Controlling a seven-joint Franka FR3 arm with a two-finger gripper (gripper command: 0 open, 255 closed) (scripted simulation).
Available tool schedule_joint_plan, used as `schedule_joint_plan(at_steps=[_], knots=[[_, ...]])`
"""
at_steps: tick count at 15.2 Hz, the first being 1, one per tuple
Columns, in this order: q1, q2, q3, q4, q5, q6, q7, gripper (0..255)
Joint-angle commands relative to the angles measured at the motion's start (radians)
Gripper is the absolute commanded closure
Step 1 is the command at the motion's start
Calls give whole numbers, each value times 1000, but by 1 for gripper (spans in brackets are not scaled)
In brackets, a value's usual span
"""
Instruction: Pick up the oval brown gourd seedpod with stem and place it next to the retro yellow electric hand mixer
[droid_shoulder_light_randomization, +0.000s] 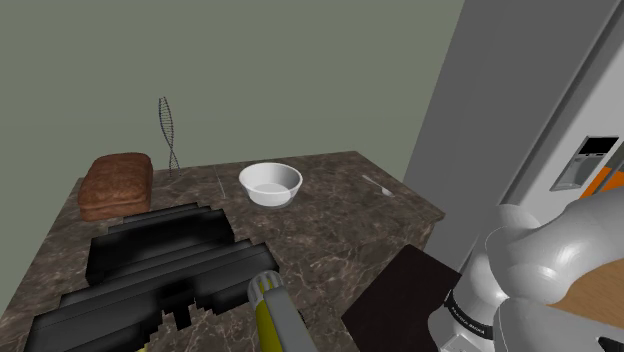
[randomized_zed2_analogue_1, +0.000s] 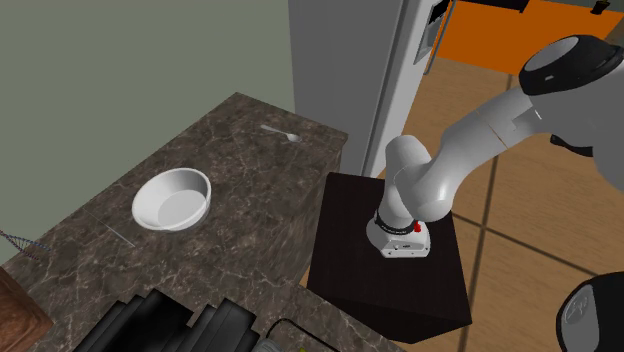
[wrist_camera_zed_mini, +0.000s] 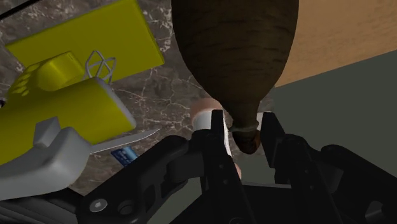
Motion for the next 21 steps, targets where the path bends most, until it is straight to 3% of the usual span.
schedule_joint_plan(at_steps=[1,21], knots=[[0,0,16,-22,11,26,-5,255],[-40,42,208,-194,125,278,-70,255]])
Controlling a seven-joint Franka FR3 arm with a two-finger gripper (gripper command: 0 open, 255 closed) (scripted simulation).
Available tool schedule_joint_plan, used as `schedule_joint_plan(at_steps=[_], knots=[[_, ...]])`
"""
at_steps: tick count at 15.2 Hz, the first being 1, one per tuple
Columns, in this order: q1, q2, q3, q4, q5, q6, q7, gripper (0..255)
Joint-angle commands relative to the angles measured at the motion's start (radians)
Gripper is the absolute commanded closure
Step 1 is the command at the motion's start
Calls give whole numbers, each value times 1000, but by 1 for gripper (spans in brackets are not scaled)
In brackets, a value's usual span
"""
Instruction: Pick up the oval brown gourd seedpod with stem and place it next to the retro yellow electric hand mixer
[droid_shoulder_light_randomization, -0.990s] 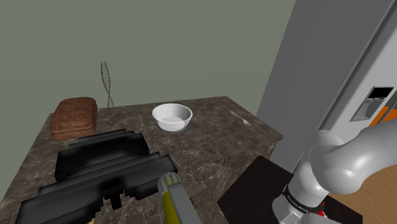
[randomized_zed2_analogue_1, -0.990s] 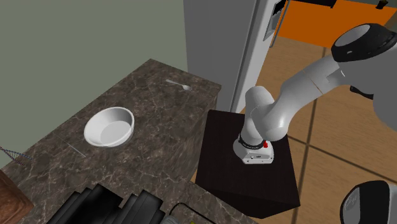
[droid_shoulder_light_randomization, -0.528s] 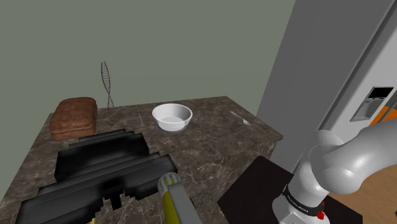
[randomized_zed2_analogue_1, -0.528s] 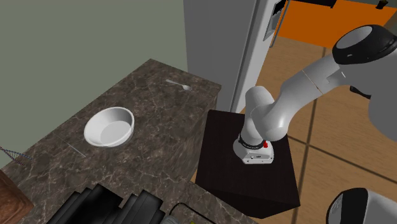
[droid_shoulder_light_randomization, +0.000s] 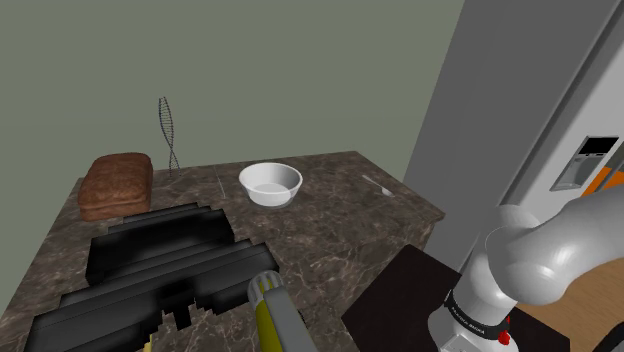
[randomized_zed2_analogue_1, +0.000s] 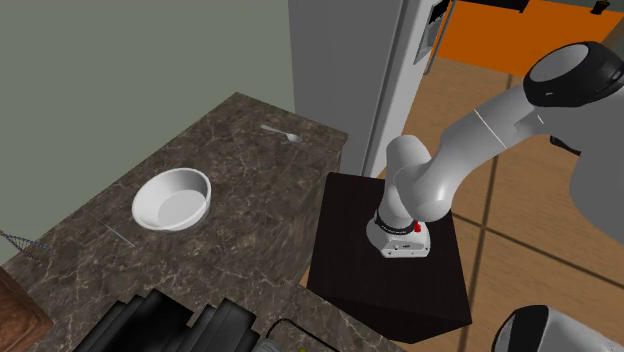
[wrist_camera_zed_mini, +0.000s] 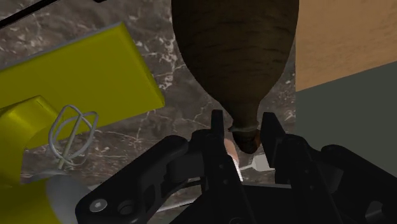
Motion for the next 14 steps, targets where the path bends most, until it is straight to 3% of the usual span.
schedule_joint_plan(at_steps=[1,14], knots=[[-11,8,27,-11,12,27,-5,255],[-128,74,239,-72,101,207,-63,255]])
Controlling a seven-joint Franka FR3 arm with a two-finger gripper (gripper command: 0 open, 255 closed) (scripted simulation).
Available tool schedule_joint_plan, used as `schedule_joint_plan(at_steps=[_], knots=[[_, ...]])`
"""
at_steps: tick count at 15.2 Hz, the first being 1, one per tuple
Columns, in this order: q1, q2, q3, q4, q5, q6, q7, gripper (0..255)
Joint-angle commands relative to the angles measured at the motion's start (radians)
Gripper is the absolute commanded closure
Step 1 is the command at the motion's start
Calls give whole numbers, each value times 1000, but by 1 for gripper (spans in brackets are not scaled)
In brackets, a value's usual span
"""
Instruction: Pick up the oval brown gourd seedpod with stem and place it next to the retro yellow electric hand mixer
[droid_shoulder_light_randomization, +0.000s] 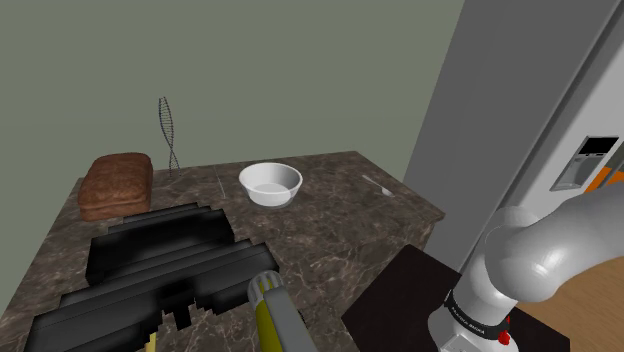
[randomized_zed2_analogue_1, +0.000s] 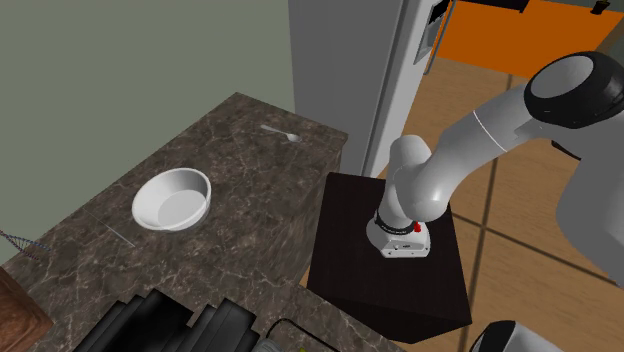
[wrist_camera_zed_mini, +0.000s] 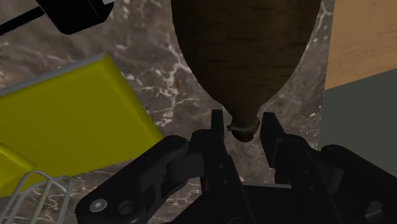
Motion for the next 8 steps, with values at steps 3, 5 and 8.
schedule_joint_plan(at_steps=[3,5,8], knots=[[-41,17,67,-14,30,49,-21,255],[-41,17,67,-14,30,49,-21,255],[-41,17,67,-14,30,49,-21,255]])
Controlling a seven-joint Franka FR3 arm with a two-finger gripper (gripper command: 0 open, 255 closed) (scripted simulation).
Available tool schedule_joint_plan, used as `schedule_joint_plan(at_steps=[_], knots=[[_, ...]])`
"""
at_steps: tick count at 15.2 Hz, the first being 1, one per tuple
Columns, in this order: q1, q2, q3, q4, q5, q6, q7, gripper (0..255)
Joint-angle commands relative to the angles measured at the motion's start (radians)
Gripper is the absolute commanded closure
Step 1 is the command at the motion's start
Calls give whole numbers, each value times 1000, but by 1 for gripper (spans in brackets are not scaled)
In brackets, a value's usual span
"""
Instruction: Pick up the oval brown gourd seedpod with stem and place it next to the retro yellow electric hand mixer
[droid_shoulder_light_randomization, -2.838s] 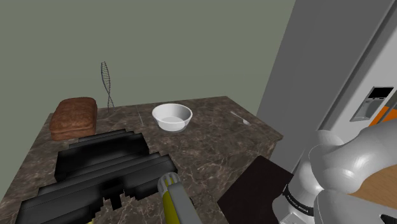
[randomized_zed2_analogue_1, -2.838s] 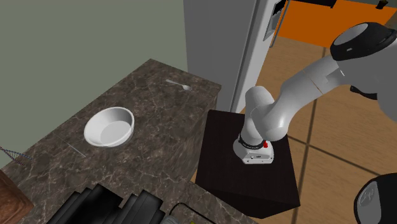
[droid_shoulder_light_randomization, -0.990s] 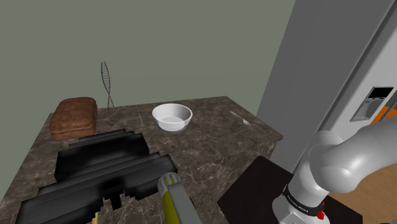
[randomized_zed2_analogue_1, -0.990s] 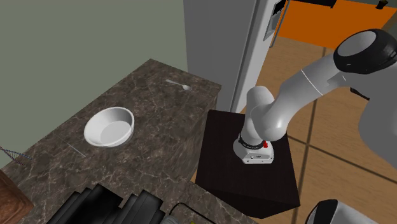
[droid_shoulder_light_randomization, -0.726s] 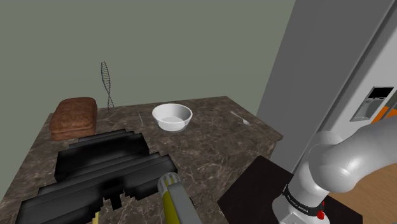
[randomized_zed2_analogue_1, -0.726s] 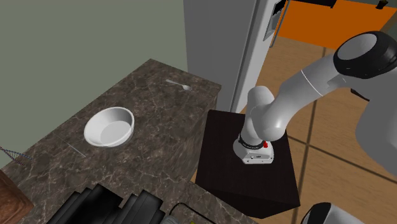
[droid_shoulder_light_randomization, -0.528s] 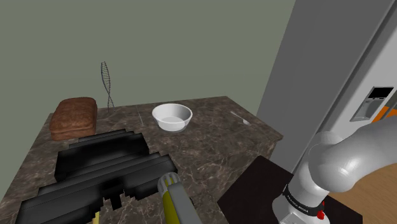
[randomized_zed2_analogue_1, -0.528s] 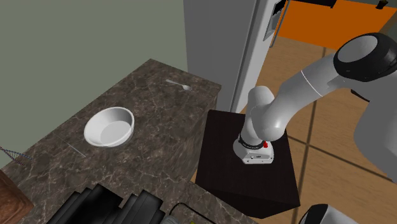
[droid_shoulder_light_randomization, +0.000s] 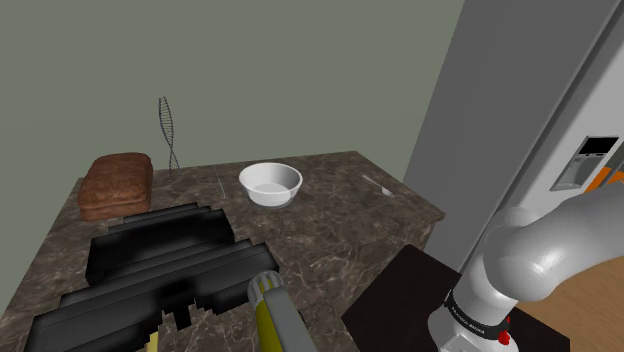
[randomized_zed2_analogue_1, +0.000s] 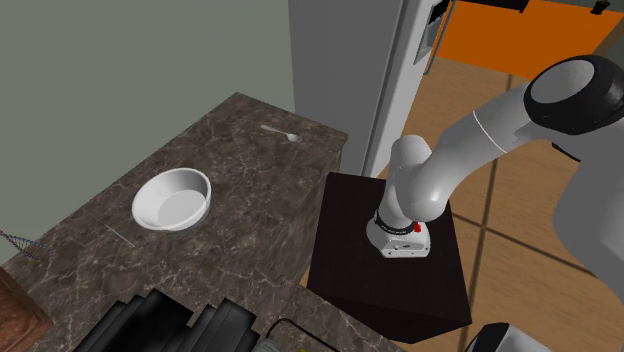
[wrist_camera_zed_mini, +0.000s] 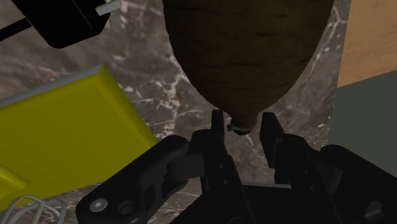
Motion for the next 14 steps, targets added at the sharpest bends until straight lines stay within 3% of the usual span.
schedule_joint_plan(at_steps=[1,2,3,8,12,14], knots=[[0,1,2,-1,0,0,-1,255],[0,1,2,-1,0,0,0,255],[-1,1,3,-1,0,0,-1,0],[0,1,2,-1,0,0,0,0],[188,-61,-229,-25,-60,-124,41,0],[186,-63,-228,-24,-57,-126,40,0]])
